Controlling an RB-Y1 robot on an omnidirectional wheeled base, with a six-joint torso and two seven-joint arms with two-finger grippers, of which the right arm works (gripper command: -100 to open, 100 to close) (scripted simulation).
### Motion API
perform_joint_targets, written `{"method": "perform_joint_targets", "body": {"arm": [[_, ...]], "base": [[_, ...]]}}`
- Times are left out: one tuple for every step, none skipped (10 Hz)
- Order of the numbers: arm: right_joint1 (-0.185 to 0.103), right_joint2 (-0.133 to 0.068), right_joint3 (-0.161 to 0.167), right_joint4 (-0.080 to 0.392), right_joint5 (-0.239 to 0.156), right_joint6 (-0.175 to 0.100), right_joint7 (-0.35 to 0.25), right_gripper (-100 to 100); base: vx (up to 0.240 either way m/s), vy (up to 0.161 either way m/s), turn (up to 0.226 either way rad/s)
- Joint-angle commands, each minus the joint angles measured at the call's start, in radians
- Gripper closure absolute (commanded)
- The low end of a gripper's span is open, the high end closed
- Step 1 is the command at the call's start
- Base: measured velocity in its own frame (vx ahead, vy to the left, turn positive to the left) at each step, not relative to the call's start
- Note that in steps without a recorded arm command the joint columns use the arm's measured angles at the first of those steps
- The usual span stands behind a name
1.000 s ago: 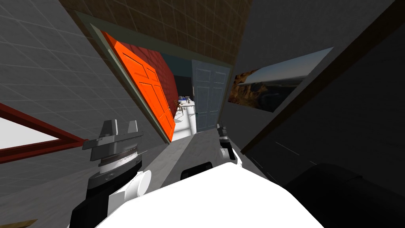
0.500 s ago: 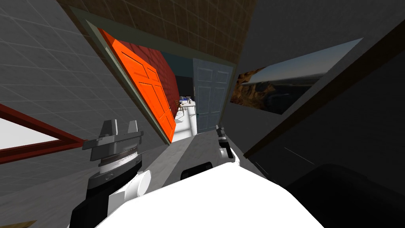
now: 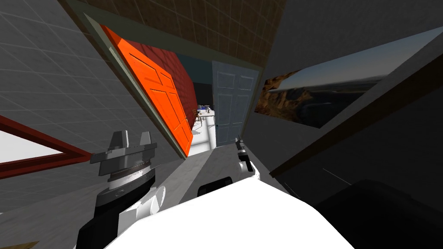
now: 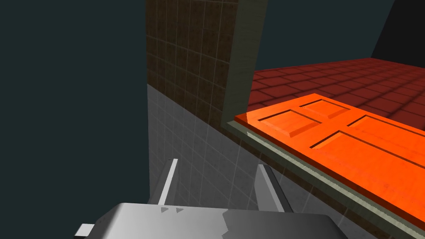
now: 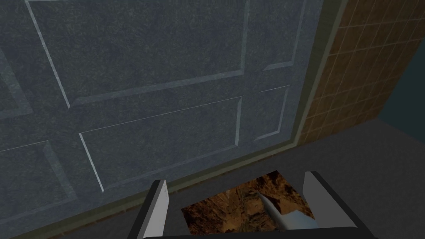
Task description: Push the door open
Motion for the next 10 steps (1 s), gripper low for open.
{"method": "perform_joint_targets", "body": {"arm": [[-0.021,0.003,0.002,0.042,0.000,-0.003,0.010,-100],[-0.033,0.002,0.003,0.068,-0.001,-0.006,0.014,-100],[-0.044,0.002,0.004,0.094,-0.002,-0.009,0.018,-100],[-0.056,0.003,0.004,0.118,-0.003,-0.012,0.022,-100],[-0.067,0.003,0.005,0.146,-0.003,-0.015,0.026,-100],[-0.079,0.004,0.005,0.172,-0.004,-0.018,0.029,-100],[-0.090,0.004,0.006,0.198,-0.005,-0.021,0.033,-100],[-0.102,0.005,0.007,0.224,-0.006,-0.024,0.037,-100],[-0.113,0.006,0.007,0.249,-0.007,-0.027,0.041,-100],[-0.125,0.008,0.008,0.275,-0.008,-0.030,0.045,-100]], "base": [[0.090,-0.020,0.043],[0.095,-0.030,0.048],[0.100,-0.022,0.054],[0.105,-0.016,0.045],[0.105,-0.018,0.045],[0.099,-0.009,0.044],[0.097,-0.005,0.042],[0.105,-0.014,0.053],[0.091,-0.029,0.042],[0.093,-0.029,0.048]]}}
